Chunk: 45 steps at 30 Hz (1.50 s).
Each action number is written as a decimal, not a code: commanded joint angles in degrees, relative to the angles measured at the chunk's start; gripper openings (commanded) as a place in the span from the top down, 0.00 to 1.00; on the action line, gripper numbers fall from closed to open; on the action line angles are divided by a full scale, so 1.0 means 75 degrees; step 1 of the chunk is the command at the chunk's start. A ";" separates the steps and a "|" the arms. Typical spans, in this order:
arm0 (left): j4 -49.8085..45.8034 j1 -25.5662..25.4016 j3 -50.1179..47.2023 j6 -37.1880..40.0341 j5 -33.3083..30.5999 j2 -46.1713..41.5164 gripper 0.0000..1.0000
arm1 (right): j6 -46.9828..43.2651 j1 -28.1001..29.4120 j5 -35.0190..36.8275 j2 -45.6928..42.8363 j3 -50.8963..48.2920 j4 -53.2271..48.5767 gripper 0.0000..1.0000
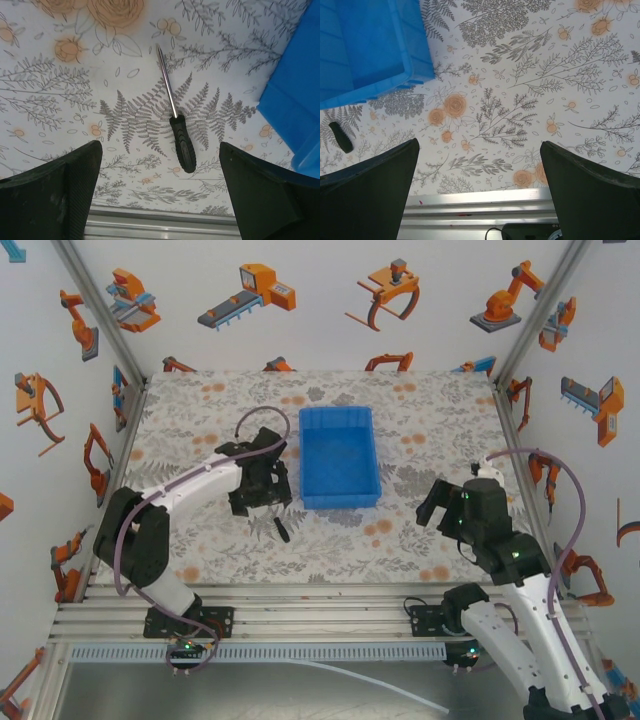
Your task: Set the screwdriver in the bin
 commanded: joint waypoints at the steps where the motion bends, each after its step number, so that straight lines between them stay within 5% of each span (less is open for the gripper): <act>1: 0.0029 -0.0190 -0.0263 -0.0297 0.0314 -0.0103 0.09 | 0.0093 0.0068 -0.0191 -0.0074 -0.0061 -0.0100 0.01; 28: 0.0386 -0.0778 -0.0671 -0.0263 0.0366 0.0849 0.22 | 0.0177 0.0068 -0.0711 -0.0416 -0.0272 -0.0075 0.01; 45: 0.0345 -0.0808 -0.0666 -0.0121 -0.0093 0.0988 0.70 | 0.0260 0.0063 -0.0843 -0.0564 -0.0413 0.0075 0.01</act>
